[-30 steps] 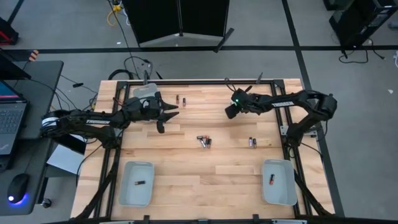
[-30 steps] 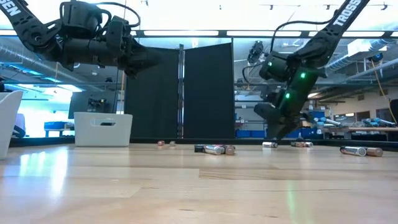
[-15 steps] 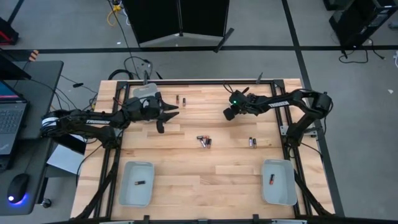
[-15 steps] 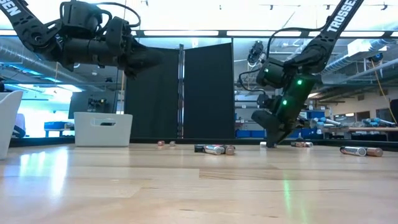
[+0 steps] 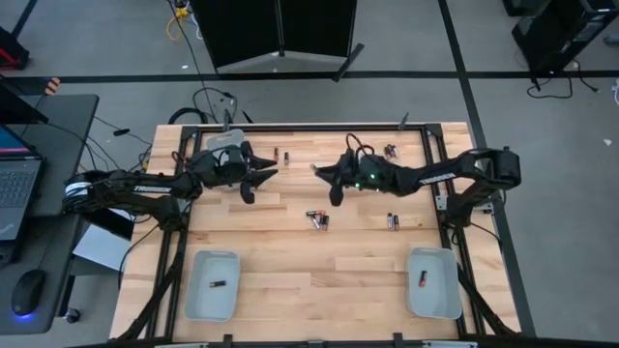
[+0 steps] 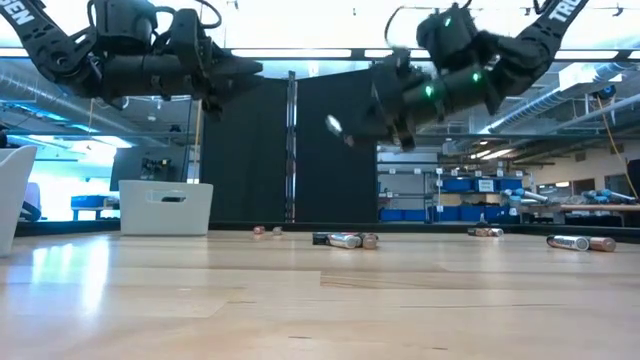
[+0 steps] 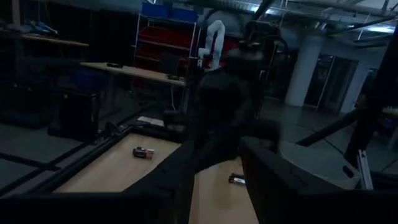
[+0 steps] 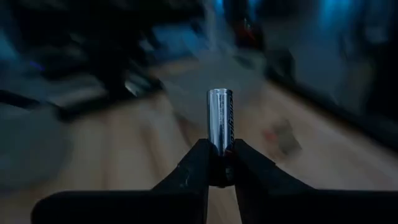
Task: Sort batteries
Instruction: Put the silver battery into the top left gray bin
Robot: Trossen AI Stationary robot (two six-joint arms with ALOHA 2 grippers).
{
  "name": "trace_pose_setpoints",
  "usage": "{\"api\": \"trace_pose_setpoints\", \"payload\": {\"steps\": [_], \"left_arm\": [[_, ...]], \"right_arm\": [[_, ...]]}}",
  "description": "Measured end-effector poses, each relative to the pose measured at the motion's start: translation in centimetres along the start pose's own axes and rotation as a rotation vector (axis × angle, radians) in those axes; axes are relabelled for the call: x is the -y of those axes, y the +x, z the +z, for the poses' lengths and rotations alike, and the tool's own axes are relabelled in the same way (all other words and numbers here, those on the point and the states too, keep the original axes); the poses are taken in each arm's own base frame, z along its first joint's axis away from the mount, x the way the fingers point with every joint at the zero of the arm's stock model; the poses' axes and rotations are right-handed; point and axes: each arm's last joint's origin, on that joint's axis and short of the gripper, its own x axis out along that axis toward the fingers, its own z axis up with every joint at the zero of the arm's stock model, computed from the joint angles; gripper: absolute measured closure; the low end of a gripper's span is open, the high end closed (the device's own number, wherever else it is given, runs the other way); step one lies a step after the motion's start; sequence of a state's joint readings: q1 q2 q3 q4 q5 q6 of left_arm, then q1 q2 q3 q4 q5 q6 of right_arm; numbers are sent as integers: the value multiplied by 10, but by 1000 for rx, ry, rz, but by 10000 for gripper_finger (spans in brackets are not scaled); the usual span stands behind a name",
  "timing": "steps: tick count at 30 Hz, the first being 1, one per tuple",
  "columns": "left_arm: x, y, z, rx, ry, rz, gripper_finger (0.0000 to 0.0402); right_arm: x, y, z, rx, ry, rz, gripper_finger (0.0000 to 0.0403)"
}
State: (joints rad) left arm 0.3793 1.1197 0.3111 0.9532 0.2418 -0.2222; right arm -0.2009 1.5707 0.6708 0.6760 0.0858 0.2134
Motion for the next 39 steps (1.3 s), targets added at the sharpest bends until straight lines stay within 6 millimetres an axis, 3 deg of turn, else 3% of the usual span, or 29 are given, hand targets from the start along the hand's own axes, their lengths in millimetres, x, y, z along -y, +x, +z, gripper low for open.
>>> {"api": "trace_pose_setpoints", "payload": {"steps": [4, 10, 21, 27, 33, 39], "left_arm": [[3, 5, 7, 13, -56, -41, 261], [14, 22, 10, -4, -73, -127, 251], [30, 81, -1, -59, -15, -239, 189], [31, 100, 0, -59, 4, -292, 184], [30, 104, -2, -63, 13, -289, 228], [31, 104, 1, -22, 67, -277, 348]], "right_arm": [[-23, -3, 7, 106, -48, 101, 347], [-40, -7, 12, 195, -108, 161, 347], [-48, -10, 15, 245, -156, 183, 347], [-48, -10, 15, 246, -179, 181, 347], [-48, -10, 15, 243, -182, 179, 347], [-48, -10, 16, 256, -191, 185, 347]]}}
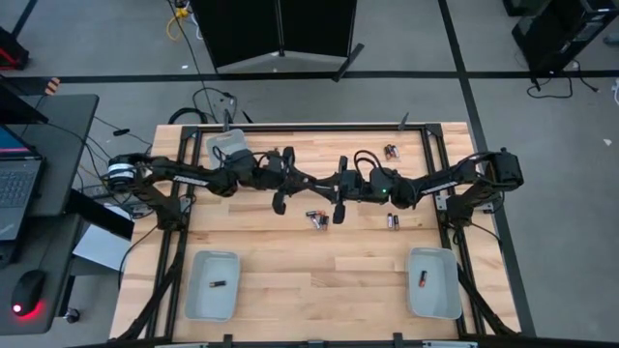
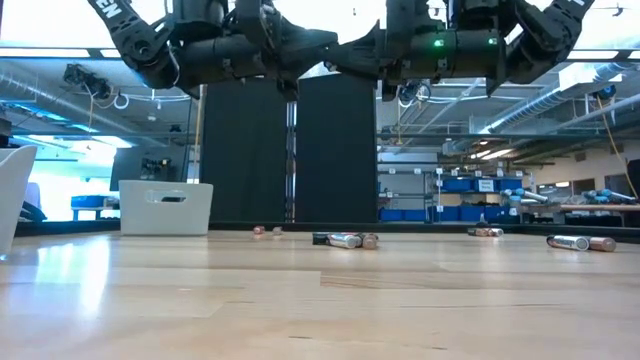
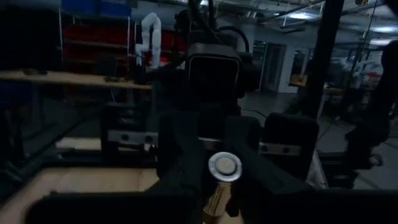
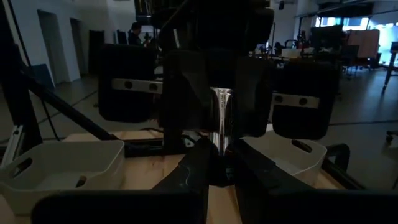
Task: Sort batteries
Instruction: Put the silver battery into the top left gray bin
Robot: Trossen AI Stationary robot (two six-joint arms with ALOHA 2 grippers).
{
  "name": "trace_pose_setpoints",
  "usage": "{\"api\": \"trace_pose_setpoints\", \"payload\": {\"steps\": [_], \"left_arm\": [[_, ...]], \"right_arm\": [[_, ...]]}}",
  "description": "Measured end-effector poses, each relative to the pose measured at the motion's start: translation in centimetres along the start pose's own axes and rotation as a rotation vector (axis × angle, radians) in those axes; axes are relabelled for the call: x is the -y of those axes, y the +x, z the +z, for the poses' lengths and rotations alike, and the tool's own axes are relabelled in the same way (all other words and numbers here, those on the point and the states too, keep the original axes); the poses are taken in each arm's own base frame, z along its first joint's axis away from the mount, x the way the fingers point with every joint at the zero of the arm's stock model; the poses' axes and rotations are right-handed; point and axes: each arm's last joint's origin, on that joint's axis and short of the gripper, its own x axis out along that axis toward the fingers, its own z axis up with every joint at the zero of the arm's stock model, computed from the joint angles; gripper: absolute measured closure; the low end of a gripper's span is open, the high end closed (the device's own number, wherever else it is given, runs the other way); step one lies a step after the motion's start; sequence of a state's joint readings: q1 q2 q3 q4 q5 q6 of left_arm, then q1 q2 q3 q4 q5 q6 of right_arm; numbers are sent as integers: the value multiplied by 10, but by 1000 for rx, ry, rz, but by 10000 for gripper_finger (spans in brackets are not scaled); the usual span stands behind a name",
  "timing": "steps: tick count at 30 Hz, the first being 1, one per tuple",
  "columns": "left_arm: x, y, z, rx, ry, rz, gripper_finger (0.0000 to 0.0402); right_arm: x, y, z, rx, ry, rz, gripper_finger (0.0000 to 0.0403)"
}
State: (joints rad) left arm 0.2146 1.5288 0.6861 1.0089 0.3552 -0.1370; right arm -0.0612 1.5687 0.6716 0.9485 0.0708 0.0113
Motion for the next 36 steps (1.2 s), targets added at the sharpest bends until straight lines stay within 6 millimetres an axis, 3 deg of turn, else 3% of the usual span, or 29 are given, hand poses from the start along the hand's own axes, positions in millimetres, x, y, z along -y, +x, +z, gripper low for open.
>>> {"api": "trace_pose_setpoints", "payload": {"steps": [4, 13, 18, 22, 27, 31, 36], "left_arm": [[0, 0, 1, 17, 9, 8, 347], [-1, -15, 33, 100, 53, -18, 347], [-3, -39, 62, 65, 116, 45, 347], [-6, -67, 68, -133, 94, 196, 347], [-14, -107, 71, -456, 21, 510, 347], [-25, -132, 63, -710, -67, 720, 347], [-51, -149, 41, -949, -177, 844, 347]], "right_arm": [[0, 0, 0, 2, 14, -11, 341], [6, -1, -3, -26, 6, -187, 187], [12, -2, -13, -131, -15, -274, 136], [13, -4, -23, -233, -3, -285, 122], [14, -6, -30, -304, 17, -291, 129], [14, -6, -30, -306, 19, -289, 139], [14, -6, -30, -303, 20, -286, 148]]}}
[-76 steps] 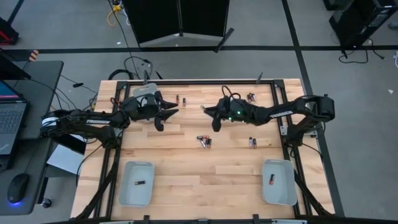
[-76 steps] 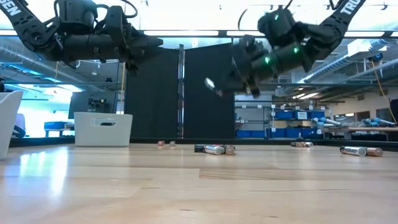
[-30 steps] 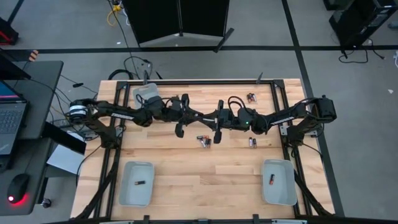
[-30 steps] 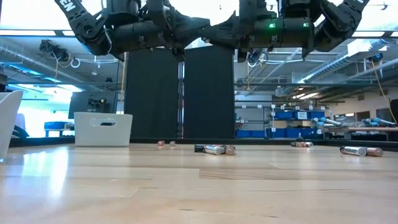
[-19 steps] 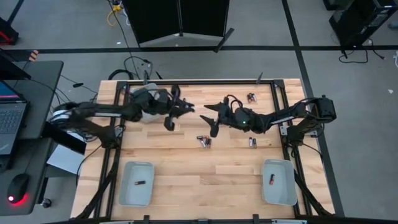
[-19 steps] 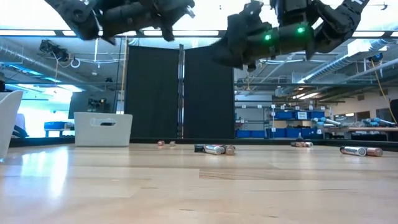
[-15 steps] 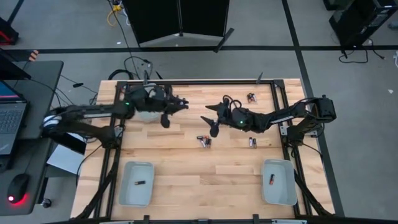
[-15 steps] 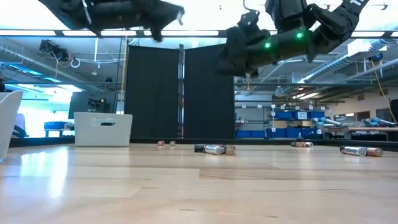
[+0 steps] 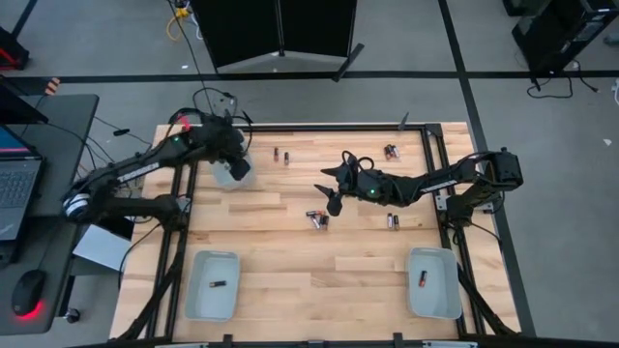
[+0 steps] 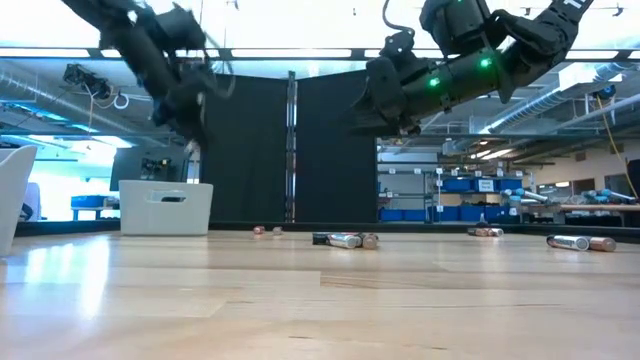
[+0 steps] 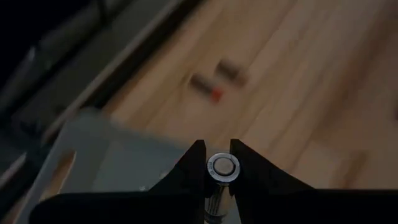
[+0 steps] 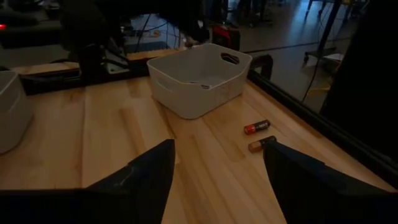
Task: Sort batteries
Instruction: Put the silver battery into the top left gray bin
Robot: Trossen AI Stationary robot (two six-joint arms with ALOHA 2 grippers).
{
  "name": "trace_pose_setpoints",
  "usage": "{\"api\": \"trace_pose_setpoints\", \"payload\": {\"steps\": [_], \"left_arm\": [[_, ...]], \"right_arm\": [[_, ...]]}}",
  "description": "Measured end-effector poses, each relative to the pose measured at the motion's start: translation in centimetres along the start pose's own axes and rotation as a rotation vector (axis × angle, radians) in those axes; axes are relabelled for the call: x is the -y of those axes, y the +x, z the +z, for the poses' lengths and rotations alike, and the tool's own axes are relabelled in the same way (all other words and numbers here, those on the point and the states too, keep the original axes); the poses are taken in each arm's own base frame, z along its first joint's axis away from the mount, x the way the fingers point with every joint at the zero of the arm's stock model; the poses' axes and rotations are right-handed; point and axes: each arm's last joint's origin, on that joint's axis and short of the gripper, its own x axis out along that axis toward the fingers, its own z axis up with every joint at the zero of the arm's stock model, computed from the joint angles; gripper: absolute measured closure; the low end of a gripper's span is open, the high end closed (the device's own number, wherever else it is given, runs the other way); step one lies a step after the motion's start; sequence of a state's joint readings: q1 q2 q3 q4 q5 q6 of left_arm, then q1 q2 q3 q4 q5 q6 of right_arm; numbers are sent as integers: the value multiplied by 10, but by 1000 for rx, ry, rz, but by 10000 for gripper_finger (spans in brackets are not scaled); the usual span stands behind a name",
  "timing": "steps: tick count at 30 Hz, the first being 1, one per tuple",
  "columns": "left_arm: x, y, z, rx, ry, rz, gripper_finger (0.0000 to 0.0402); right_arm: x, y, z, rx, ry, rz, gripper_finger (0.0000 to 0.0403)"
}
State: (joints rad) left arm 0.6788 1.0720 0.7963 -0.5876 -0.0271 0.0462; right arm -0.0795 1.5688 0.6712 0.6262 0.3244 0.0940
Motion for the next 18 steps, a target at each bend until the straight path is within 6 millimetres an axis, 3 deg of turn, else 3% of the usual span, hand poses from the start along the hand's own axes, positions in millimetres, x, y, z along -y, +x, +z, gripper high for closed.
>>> {"api": "trace_pose_setpoints", "payload": {"steps": [11, 18], "left_arm": [[-35, 73, -19, -333, -46, 54, 347], [-40, 97, -29, -438, -47, 95, 347]], "right_arm": [[2, 0, 0, 0, -17, -1, 150], [5, 1, 0, -1, -34, -11, 155]]}}
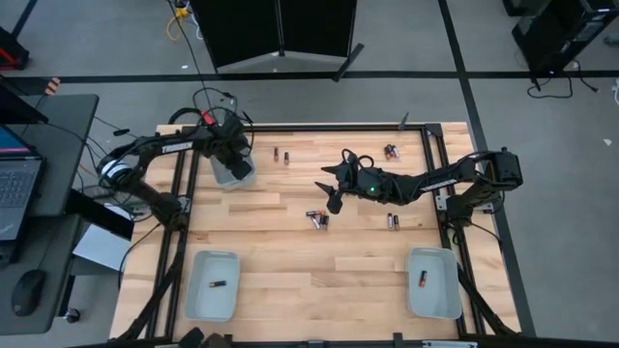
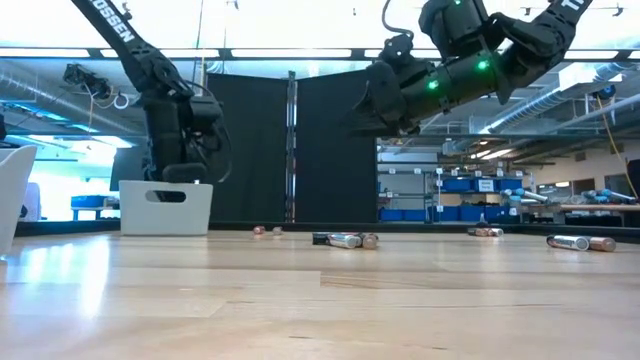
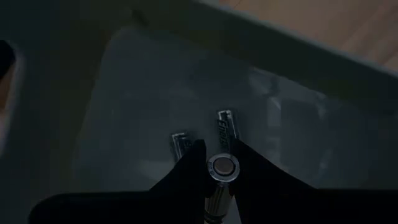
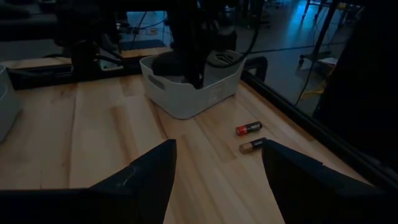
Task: Sort batteries
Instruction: Put the silver battery into the top left gray bin, then put the black-brown battery into the bottom left gray bin
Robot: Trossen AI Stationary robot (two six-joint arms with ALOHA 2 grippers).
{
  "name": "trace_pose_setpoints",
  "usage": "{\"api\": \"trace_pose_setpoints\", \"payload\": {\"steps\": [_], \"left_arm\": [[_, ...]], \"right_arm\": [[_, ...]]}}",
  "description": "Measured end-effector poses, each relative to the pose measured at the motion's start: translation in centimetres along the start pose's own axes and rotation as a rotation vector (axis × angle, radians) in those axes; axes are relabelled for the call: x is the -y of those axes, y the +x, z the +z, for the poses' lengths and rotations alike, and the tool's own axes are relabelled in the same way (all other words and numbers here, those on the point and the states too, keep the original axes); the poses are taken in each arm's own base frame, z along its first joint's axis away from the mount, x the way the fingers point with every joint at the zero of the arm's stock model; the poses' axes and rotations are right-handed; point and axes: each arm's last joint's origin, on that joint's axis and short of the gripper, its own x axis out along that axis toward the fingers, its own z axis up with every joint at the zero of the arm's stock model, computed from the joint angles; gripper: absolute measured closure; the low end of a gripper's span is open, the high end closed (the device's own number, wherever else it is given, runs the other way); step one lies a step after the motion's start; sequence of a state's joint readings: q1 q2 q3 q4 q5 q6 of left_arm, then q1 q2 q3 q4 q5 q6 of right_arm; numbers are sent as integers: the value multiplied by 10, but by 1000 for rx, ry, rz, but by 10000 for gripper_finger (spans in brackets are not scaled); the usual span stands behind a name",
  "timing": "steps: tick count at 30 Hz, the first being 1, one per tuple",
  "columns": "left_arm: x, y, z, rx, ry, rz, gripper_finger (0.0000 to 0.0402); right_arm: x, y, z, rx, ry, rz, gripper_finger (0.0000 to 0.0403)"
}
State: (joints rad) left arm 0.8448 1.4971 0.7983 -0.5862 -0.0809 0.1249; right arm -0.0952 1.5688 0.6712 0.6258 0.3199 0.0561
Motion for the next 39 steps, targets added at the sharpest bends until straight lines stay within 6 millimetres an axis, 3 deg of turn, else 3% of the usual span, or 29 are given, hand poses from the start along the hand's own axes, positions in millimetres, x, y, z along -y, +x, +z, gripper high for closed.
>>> {"api": "trace_pose_setpoints", "payload": {"steps": [5, 10, 14, 20, 28, 33, 39], "left_arm": [[0, 2, 2, 7, 0, -5, 341], [-2, -8, 5, 49, -2, 32, 268], [-4, -30, 13, 157, -10, 45, 236], [3, -62, 11, 381, -14, 6, 230], [33, -89, -2, 712, 8, -144, 228], [49, -95, -7, 785, 43, -202, 228], [61, -96, -9, 783, 84, -229, 227]], "right_arm": [[0, 0, 0, 0, -6, 0, 153], [0, 0, 0, -4, -2, 7, 151], [-1, 0, -3, -29, -7, 43, 151], [-8, -3, -13, -142, 30, 106, 151], [-38, -22, -38, -377, 23, 180, 145], [-56, -34, -45, -443, 78, 213, 121], [-59, -36, -46, -453, 95, 192, 84]]}}
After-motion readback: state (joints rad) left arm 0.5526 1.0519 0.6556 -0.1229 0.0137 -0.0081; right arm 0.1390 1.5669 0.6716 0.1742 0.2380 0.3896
